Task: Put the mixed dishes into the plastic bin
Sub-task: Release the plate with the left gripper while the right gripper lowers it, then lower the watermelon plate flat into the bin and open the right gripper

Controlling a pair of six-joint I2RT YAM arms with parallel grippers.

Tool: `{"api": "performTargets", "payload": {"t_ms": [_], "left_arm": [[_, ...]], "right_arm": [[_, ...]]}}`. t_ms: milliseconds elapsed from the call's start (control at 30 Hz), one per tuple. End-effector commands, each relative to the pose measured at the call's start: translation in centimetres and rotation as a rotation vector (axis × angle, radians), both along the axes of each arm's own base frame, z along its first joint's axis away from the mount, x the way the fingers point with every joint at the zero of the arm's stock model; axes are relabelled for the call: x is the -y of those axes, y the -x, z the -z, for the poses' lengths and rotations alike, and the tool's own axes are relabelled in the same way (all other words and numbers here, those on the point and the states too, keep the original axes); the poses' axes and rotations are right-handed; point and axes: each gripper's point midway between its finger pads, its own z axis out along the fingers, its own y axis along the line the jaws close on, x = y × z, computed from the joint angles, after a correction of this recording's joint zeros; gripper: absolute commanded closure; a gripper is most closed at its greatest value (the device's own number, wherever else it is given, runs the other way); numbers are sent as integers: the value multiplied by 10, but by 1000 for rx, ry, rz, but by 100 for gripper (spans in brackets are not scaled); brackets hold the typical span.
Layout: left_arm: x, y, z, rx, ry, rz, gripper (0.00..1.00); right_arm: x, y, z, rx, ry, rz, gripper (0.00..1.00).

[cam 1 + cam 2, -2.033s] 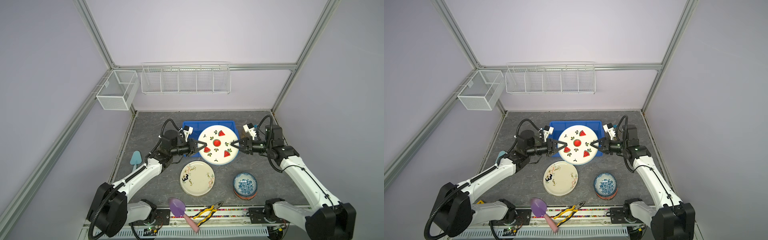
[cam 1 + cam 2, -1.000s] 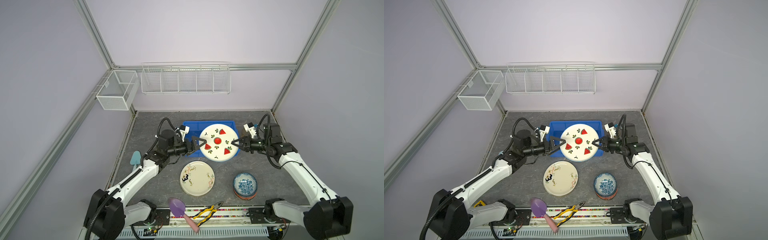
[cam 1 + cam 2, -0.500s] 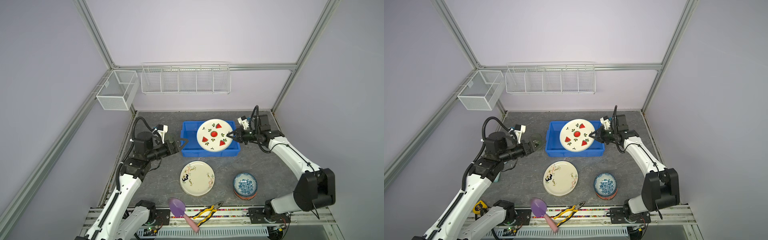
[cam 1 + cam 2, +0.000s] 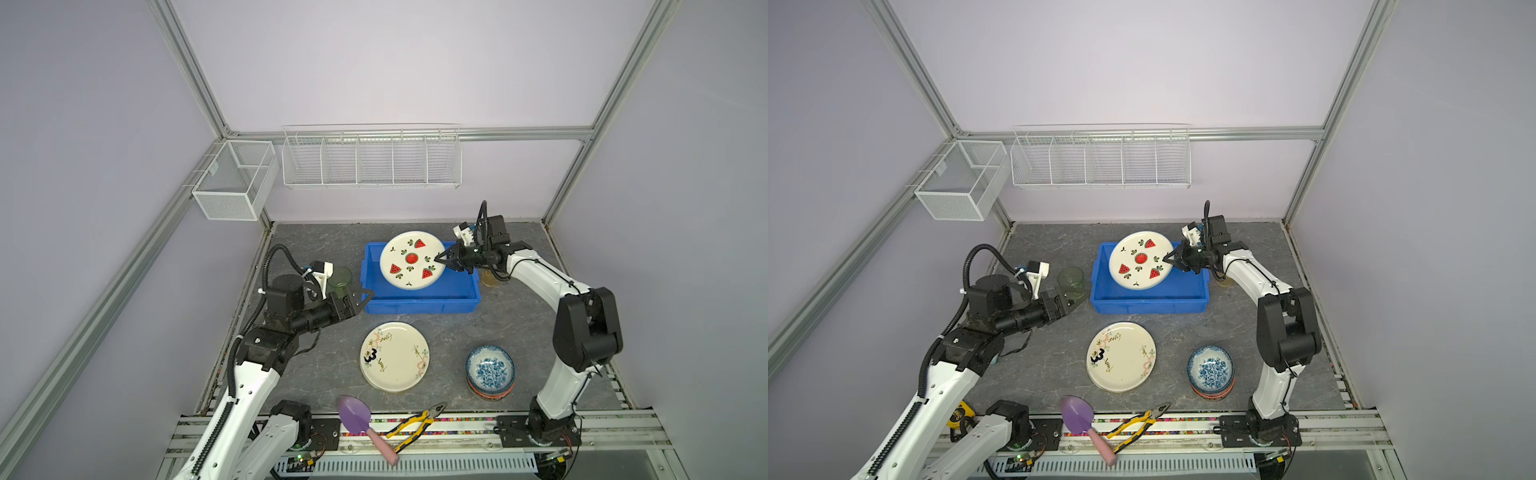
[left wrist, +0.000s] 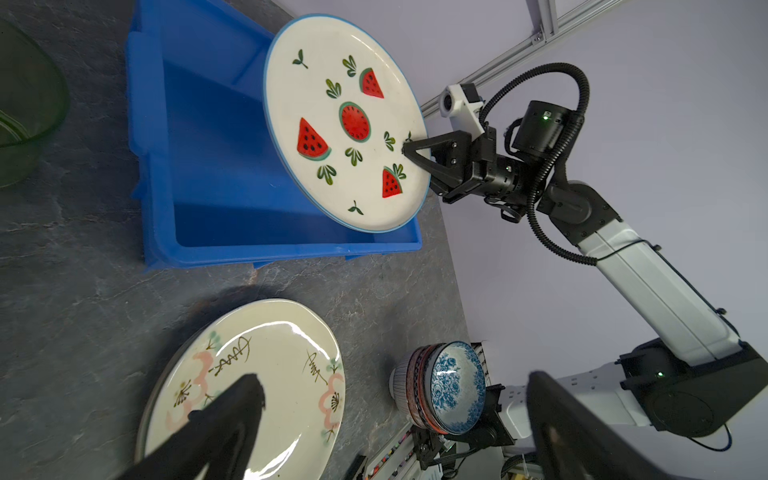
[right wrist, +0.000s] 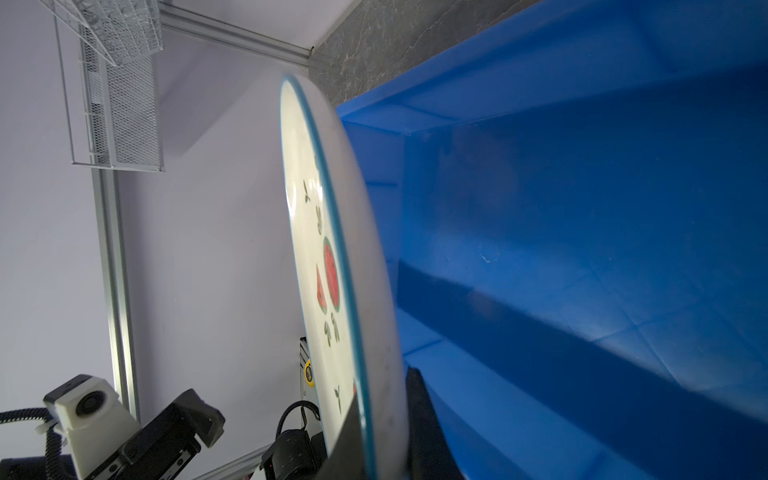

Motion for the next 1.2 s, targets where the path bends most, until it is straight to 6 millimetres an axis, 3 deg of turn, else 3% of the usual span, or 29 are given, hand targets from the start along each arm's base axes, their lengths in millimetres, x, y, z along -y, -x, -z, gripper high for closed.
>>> {"api": "performTargets", "payload": {"t_ms": [0,433,1167], "left_arm": [[-6,4,8,-19,-19,-29,2],[-17,11,17,-28,-26,-95,1],[-26,17,28,-48,-36,-145,1]], "right_arm": [[-22,-12,-27,84,-86,-47,94],[-33,-34,26,8,-75,-45,94],[-48,-22,71,-64,-48,-89,94]]}}
